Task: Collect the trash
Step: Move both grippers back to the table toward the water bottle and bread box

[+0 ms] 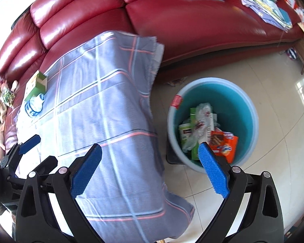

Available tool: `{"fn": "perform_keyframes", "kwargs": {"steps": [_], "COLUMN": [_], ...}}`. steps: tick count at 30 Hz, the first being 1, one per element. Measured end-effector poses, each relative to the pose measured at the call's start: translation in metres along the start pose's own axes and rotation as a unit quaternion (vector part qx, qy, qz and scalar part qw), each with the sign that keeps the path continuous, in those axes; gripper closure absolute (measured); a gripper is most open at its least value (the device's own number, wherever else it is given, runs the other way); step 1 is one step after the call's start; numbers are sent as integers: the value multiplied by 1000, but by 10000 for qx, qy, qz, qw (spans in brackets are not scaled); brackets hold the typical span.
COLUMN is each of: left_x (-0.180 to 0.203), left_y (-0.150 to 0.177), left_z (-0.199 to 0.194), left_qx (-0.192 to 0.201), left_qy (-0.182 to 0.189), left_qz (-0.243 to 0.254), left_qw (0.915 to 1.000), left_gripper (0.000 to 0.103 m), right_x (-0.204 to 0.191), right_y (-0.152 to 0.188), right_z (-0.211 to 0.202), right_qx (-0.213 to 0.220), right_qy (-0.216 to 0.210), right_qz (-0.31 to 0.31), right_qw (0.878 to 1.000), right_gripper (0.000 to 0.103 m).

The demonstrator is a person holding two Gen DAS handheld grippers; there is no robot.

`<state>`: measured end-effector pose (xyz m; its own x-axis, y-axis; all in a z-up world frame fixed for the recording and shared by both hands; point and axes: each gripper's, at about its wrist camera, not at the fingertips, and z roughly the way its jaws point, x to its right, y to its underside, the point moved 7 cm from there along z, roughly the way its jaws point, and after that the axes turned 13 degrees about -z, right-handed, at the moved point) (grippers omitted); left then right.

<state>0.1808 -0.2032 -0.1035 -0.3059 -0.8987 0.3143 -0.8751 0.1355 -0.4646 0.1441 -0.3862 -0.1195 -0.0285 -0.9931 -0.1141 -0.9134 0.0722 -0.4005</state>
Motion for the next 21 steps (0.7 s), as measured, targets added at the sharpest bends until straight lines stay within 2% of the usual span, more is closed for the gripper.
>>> {"fn": "perform_keyframes", "kwargs": {"steps": [10,16,21], "left_x": [-113,-199,-268], "left_y": [2,8,3], "left_z": [-42,-59,-72], "left_qx": [217,234,300], "left_qy": [-303,-763,-1051], "left_qz": [-664,-935,-1296], "left_qw": [9971,9924,9855], "left_gripper": [4,4,4], "right_x": [-118,-192,-245], "right_y": [-33,-51,-68], "right_z": [19,46,74], "right_qx": [-129,-370,-609], "right_qy": [-341,-593,-829], "right_qz": [-583,-839,-699], "right_qw": [9976,9940,9922], "right_gripper": [11,11,11]}}
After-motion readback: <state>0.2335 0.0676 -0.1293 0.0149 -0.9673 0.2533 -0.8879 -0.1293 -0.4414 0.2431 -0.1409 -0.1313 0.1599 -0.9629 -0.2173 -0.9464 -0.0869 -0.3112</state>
